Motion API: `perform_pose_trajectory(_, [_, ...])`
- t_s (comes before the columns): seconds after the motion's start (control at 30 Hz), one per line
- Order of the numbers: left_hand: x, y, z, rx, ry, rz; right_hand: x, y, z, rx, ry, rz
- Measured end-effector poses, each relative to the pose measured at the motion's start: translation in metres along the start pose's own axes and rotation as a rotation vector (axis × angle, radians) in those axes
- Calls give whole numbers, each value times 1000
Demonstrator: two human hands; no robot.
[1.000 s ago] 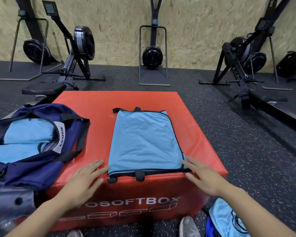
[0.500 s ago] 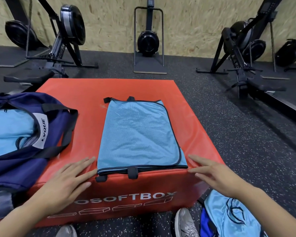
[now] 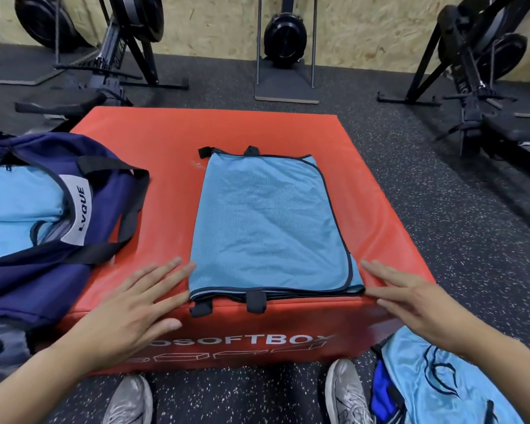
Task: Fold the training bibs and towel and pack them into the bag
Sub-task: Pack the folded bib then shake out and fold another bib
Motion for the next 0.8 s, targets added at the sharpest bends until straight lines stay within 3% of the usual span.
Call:
perform_pose_trajectory(0.2, [2,2,4,-66,-10,27,-5,-9,23,112,6,-64])
perform_pose_trajectory(0.43, [25,10,-5,26,113,-194,0,-20,32,74,48,72])
perform_pose_trajectory(0.6, [47,20,-16,178,283,-517,22,-41,30,-18,139,289])
perform_pose_trajectory(0.8, [90,32,-14,320,394,-740,47,-68,18,-104,210,631])
Point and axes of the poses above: each hand's wrist, its own z-axis towards the middle knuckle, its own x-axis out of the back of the hand, y = z × x, the point moved 1 cm from there along z, towards the middle knuckle, and after that the axes turned 4 degrees about -x, right-handed, at the moved point
